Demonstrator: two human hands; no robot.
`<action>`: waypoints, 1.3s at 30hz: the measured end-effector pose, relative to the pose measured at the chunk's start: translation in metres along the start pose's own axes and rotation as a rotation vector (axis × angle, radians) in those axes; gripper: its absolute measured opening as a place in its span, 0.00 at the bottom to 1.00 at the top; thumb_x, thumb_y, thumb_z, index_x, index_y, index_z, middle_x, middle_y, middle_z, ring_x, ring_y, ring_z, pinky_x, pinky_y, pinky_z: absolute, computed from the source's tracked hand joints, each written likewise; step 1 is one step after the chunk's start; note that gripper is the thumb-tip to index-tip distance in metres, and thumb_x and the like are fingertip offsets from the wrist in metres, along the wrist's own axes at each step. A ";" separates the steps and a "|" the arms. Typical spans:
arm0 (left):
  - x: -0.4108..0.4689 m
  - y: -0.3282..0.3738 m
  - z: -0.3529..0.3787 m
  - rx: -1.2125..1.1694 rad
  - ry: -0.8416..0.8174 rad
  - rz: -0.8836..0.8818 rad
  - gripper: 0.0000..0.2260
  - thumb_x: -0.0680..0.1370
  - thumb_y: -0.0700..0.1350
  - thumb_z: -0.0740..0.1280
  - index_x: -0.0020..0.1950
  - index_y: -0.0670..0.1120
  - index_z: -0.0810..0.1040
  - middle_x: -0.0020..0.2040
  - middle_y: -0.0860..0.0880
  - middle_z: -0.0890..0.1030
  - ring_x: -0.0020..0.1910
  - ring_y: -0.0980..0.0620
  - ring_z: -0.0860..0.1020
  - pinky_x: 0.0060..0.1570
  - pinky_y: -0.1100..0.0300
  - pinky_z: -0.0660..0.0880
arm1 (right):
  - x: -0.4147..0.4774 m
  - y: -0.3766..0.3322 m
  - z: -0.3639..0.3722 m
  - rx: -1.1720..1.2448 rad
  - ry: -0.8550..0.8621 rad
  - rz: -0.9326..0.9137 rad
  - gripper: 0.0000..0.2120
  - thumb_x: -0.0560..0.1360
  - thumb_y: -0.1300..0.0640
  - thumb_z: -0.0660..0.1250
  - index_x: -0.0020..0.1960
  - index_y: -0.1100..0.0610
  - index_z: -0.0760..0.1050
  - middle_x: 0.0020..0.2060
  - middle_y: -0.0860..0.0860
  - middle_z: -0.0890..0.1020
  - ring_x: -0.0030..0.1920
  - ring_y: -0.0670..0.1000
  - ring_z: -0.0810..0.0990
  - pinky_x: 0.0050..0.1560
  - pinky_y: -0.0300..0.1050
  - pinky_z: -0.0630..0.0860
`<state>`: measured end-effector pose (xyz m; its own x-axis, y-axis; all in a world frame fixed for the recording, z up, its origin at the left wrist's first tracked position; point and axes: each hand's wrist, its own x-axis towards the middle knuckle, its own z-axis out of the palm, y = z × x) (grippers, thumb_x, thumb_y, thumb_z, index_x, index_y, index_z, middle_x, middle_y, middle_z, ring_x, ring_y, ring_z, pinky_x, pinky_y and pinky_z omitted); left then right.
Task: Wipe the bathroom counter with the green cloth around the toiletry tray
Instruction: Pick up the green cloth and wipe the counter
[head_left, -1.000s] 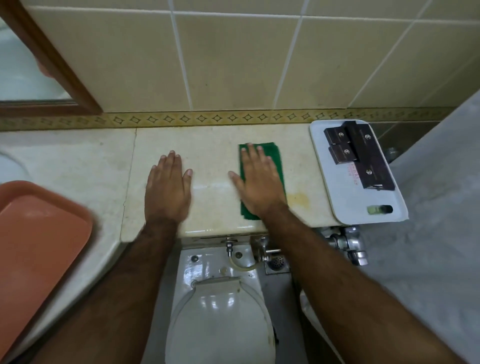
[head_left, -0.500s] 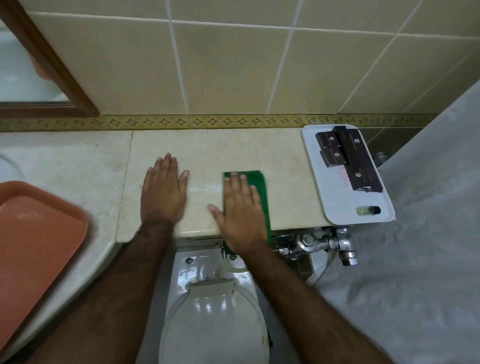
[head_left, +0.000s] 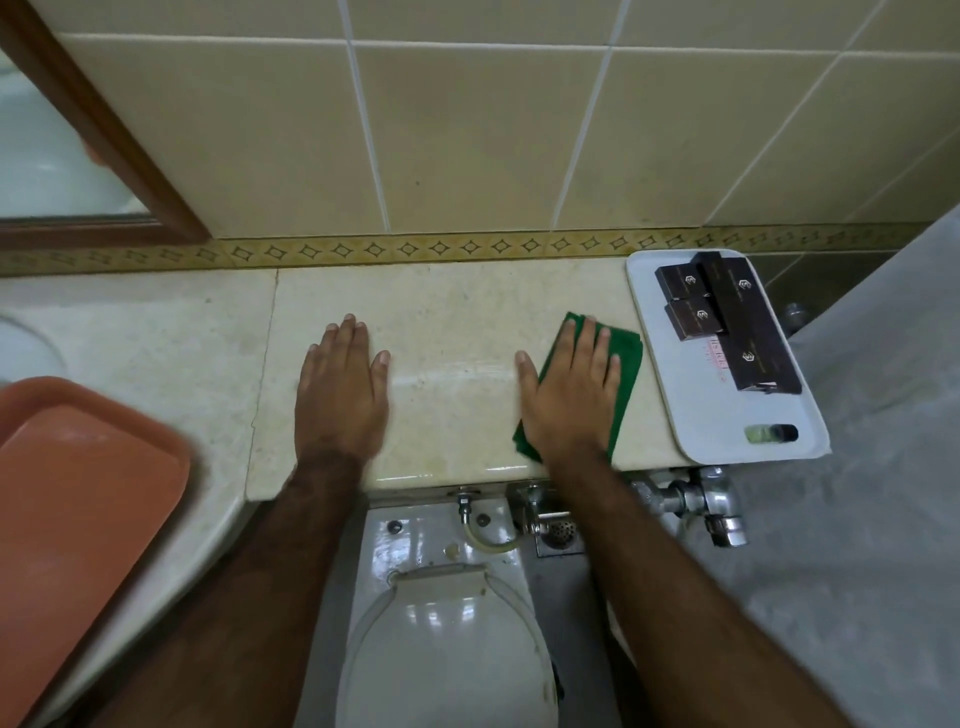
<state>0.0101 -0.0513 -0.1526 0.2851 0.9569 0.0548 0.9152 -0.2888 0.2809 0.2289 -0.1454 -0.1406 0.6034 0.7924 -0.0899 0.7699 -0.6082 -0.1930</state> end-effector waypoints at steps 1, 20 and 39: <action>0.000 0.000 0.000 0.000 0.001 -0.002 0.26 0.87 0.54 0.48 0.81 0.43 0.63 0.81 0.45 0.65 0.81 0.46 0.61 0.80 0.47 0.56 | 0.016 -0.006 -0.001 -0.001 -0.010 -0.020 0.39 0.84 0.34 0.44 0.85 0.59 0.44 0.85 0.58 0.49 0.85 0.58 0.46 0.84 0.60 0.46; 0.000 0.003 -0.002 -0.019 0.008 0.000 0.26 0.87 0.54 0.49 0.81 0.43 0.62 0.81 0.44 0.65 0.81 0.46 0.61 0.80 0.47 0.56 | 0.046 -0.039 0.004 -0.001 -0.015 -0.056 0.40 0.83 0.33 0.43 0.85 0.59 0.45 0.86 0.57 0.48 0.85 0.58 0.46 0.84 0.61 0.46; -0.002 -0.006 -0.003 -0.334 0.046 -0.059 0.29 0.85 0.57 0.44 0.78 0.43 0.68 0.80 0.45 0.68 0.80 0.48 0.61 0.81 0.52 0.53 | -0.039 -0.081 0.021 -0.016 -0.120 -0.759 0.36 0.84 0.37 0.51 0.85 0.57 0.51 0.86 0.54 0.53 0.85 0.54 0.49 0.84 0.58 0.49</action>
<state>0.0029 -0.0515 -0.1518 0.2143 0.9743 0.0698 0.7837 -0.2141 0.5831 0.1388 -0.1264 -0.1419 -0.1180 0.9920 -0.0438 0.9676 0.1050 -0.2298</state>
